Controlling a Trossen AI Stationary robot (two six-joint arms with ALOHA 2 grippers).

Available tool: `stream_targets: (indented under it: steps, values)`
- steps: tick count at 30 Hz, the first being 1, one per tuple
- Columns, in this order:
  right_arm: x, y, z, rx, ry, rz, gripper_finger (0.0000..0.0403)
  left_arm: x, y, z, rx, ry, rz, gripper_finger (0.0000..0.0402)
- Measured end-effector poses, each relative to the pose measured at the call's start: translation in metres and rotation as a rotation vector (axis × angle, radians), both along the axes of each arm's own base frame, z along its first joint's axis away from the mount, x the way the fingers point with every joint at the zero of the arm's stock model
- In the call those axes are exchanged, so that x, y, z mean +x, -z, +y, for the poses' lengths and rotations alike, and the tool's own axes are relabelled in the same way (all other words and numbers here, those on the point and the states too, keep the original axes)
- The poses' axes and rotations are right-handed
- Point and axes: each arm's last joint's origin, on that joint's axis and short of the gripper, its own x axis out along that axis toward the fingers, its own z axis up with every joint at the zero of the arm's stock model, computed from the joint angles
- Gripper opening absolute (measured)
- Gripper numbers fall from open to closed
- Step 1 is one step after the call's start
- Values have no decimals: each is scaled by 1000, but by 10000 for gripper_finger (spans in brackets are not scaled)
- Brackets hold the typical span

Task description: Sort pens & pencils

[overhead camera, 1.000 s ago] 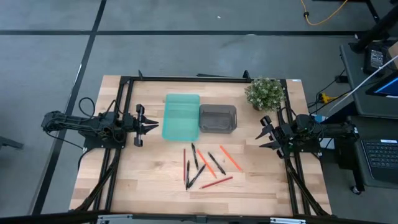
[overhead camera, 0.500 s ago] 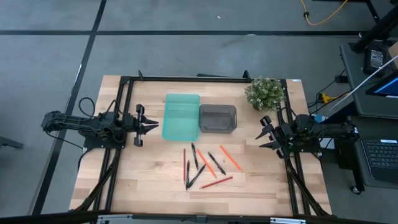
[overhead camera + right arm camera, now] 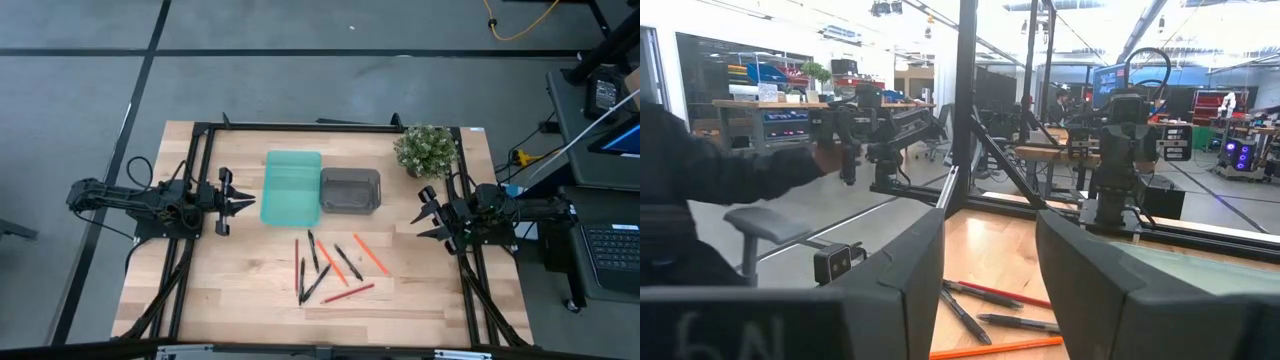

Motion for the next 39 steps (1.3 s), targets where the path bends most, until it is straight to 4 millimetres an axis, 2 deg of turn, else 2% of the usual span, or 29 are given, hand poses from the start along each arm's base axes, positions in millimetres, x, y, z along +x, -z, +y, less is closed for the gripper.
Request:
stream_targets:
  steps: [19, 39]
  values:
    - [0, 0, 0, 0, 0, -1, 161, 0, 0, 0, 0, 0, 0, 41]
    - [0, 0, 0, 0, 0, -1, 161, 0, 0, 0, -73, 12, -7, 41]
